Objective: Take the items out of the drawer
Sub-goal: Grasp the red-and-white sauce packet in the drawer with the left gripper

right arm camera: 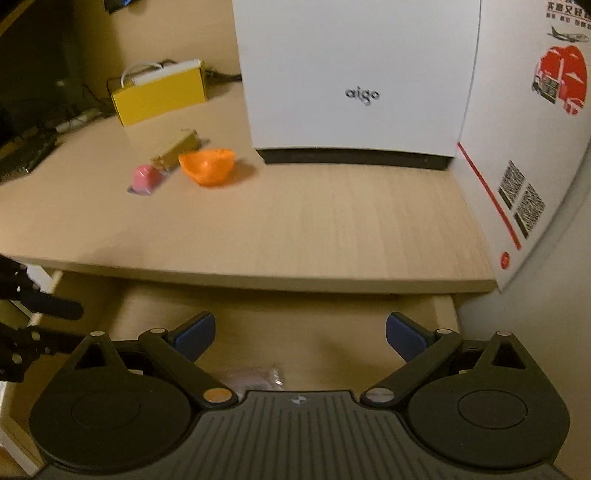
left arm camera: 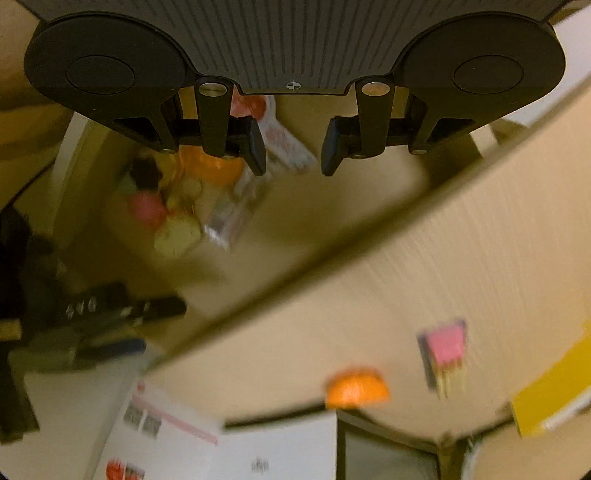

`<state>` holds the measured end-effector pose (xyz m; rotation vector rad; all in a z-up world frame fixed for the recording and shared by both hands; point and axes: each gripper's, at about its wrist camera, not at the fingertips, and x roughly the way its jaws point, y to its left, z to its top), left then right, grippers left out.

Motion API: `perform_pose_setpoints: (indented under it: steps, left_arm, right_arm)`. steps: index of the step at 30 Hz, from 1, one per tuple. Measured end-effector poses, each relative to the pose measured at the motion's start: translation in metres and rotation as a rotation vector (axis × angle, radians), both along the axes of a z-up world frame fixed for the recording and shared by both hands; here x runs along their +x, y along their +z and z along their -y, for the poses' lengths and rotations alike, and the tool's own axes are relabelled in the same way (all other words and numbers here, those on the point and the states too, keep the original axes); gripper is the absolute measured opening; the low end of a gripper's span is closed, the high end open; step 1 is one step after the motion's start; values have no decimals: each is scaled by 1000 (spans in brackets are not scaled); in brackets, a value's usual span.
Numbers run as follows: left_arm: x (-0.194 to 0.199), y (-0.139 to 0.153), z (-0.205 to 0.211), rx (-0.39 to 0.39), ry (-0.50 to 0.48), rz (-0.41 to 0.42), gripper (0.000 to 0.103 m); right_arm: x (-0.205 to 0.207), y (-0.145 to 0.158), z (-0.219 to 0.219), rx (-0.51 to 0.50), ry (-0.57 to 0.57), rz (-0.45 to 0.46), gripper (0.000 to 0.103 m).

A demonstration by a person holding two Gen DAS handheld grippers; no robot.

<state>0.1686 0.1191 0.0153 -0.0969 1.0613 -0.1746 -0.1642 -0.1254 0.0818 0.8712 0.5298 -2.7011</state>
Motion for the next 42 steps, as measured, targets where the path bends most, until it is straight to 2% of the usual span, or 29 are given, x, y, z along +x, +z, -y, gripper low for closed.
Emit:
perform_pose_setpoints:
  steps: [8,12,16,21,25,28,30,34,39,42]
  left_arm:
    - [13,-28,23,-57,-106,-129,37]
    - [20,-36,16,-71,-6,-164,36]
    - [23,-45,-1,-141,122,-243,36]
    - [29,-59,-7,-138,204,-309,36]
    - [39,-65,-6,-161,251,-306,36]
    - [44,-70,5,-137,233,-313,35]
    - [45,-72,11,-130,222,-318,31]
    - [45,-68,13,-130,203,-270,26]
    - [46,-63,11,-49,158,-202,26]
    - [44,-60,8,18,152,-162,25]
  right_arm:
    - [-19,-19,-10,58,-57,106,100]
    - [-21,-22,-9,73,-76,116,100]
    - [-21,-23,-11,79,-101,125,100]
    - [-21,-27,-14,82,-115,141,100]
    - [-20,-30,-14,90,-127,148,100]
    - [-19,-32,-14,93,-145,153,100]
    - [-18,-32,-12,96,-146,155,100]
    - [-16,-33,-9,91,-161,154,100]
    - [-15,-35,-3,93,-150,169,100]
    - [-13,-35,8,105,-94,192,100]
